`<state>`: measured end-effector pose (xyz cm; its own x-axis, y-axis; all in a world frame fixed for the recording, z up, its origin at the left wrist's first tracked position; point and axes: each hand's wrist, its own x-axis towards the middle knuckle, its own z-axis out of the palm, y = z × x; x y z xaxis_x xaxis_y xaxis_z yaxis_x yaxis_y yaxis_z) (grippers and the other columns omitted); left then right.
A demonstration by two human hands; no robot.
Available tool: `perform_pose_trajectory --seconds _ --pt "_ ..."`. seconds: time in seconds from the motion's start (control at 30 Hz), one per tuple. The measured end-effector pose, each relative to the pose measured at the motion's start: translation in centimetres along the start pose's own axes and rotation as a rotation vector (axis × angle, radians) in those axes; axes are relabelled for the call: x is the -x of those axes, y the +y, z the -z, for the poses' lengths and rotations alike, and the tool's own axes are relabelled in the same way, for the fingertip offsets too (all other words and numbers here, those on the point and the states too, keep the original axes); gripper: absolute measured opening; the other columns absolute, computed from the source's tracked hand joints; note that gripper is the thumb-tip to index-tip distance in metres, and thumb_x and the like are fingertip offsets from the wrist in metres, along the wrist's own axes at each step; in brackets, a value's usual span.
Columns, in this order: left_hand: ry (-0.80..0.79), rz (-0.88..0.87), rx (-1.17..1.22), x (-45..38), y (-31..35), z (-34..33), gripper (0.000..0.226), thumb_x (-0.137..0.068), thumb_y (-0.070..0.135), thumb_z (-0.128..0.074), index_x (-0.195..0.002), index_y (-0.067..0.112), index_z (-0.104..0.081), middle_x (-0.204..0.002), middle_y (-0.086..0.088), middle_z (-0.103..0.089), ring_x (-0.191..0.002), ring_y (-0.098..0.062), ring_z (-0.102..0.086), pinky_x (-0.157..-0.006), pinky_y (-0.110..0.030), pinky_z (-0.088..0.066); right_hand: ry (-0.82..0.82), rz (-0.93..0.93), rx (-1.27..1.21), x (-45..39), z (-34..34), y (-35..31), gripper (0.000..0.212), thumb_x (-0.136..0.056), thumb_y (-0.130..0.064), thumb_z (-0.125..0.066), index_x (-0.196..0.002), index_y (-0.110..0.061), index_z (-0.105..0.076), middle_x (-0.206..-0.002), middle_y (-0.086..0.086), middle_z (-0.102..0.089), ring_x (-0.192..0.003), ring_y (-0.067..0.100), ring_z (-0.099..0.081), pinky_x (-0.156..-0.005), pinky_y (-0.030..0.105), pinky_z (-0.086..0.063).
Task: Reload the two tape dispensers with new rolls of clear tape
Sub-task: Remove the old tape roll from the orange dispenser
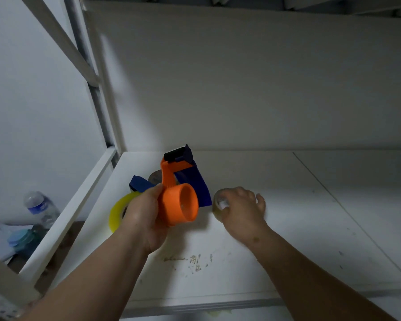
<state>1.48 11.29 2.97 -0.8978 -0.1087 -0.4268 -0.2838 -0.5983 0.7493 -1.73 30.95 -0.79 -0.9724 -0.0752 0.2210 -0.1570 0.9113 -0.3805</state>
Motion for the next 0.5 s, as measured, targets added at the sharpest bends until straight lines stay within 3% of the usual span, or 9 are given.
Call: perform_pose_trajectory --seconds 0.07,0.17,0.33,0.43,0.5 --pt "-0.021 -0.037 -0.053 -0.3 0.0 -0.9 0.036 -0.095 0.029 -0.057 -0.128 0.015 -0.057 -0.122 -0.011 -0.068 -0.107 -0.03 -0.067 -0.093 -0.052 -0.053 0.021 -0.025 -0.091 0.2 1.4 -0.4 0.028 -0.079 -0.021 -0.046 -0.097 -0.034 -0.063 -0.11 -0.006 -0.059 -0.109 0.019 -0.05 -0.096 0.035 -0.028" --pt "-0.087 -0.1 -0.148 -0.6 -0.3 -3.1 0.027 -0.094 0.029 -0.057 -0.116 0.014 -0.059 -0.103 -0.008 -0.068 -0.09 -0.024 -0.068 -0.072 -0.043 -0.056 0.054 -0.06 -0.211 1.1 3.1 -0.3 0.053 -0.072 -0.035 -0.038 -0.122 -0.027 -0.056 -0.125 -0.003 -0.054 -0.119 0.02 -0.046 -0.101 0.035 -0.031" --pt "-0.179 -0.128 -0.268 -0.3 -3.3 -7.9 0.012 -0.094 0.028 -0.057 -0.099 0.017 -0.059 -0.093 -0.007 -0.073 -0.085 -0.024 -0.071 -0.063 -0.039 -0.055 0.148 -0.116 -0.306 3.7 5.3 3.2 0.04 -0.089 -0.014 -0.051 -0.128 -0.022 -0.051 -0.129 0.0 -0.051 -0.12 0.018 -0.047 -0.104 0.045 -0.039" --pt "-0.238 -0.09 -0.322 0.7 -6.0 -11.6 0.011 -0.092 0.03 -0.058 -0.092 0.02 -0.062 -0.07 -0.002 -0.074 -0.068 -0.023 -0.068 -0.06 -0.035 -0.053 0.185 -0.154 -0.323 5.4 7.2 6.6 0.034 -0.093 -0.024 -0.048 -0.127 -0.02 -0.052 -0.128 0.0 -0.051 -0.116 0.016 -0.05 -0.101 0.04 -0.043" --pt "-0.261 -0.077 -0.332 1.4 -8.2 -14.4 0.011 -0.092 0.03 -0.058 -0.09 0.02 -0.063 -0.079 -0.004 -0.071 -0.074 -0.023 -0.065 -0.066 -0.036 -0.048 0.209 -0.18 -0.347 6.5 8.6 9.3 0.033 -0.096 -0.03 -0.045 -0.126 -0.019 -0.053 -0.127 0.001 -0.052 -0.112 0.015 -0.052 -0.097 0.034 -0.045"
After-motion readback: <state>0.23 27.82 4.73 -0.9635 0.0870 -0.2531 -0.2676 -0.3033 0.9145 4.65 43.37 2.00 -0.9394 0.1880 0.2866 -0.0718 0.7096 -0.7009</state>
